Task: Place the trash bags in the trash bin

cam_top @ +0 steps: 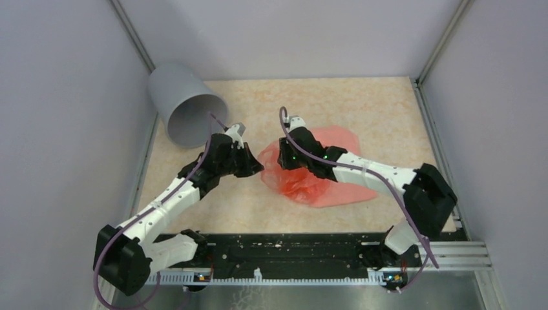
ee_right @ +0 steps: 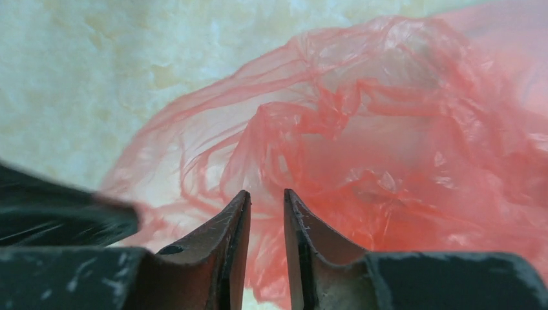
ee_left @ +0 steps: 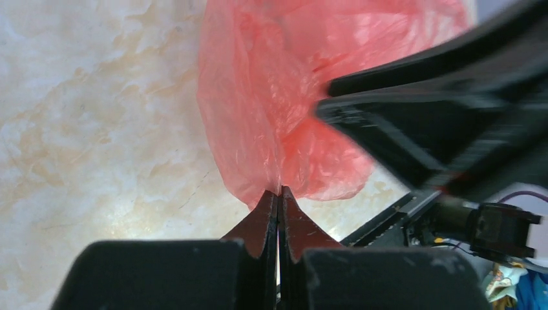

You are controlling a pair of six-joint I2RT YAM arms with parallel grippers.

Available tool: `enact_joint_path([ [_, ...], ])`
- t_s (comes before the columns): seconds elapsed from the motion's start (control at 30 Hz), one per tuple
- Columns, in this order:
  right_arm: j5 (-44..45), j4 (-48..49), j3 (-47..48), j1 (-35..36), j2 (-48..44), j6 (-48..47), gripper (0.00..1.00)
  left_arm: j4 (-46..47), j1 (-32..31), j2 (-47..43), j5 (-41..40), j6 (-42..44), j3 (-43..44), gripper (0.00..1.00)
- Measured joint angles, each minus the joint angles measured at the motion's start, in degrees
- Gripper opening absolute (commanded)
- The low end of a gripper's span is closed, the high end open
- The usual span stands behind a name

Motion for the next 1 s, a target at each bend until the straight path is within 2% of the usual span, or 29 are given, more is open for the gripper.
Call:
enact_joint_path([
  [0.13,-0.9,2.5,-0.5,0.0,6.5,0.8,0.24,-0.3,0.0,-0.7,2.1,-0.3,4.4,0.00],
  [0.27,-1.4,3.8,-2.3,0.0,10.2,1.8,0.36,0.8,0.0,-3.1,4.1,-1.1,7.7,0.00],
  [0.4,-1.1,3.9,-2.8,0.0,9.8,2.4,0.50,1.1,0.0,-4.5,4.4,-1.3,7.6,0.00],
  [0.6,-0.2,1.2,-2.6,0.0,3.3,1.8,0.63,0.2,0.0,-4.4,1.8,-1.2,4.2,0.00],
  [1.0,4.9,-11.4,-0.3,0.0,-14.9,-0.1,0.62,-1.5,0.0,-4.5,-2.1,-0.9,2.4,0.00],
])
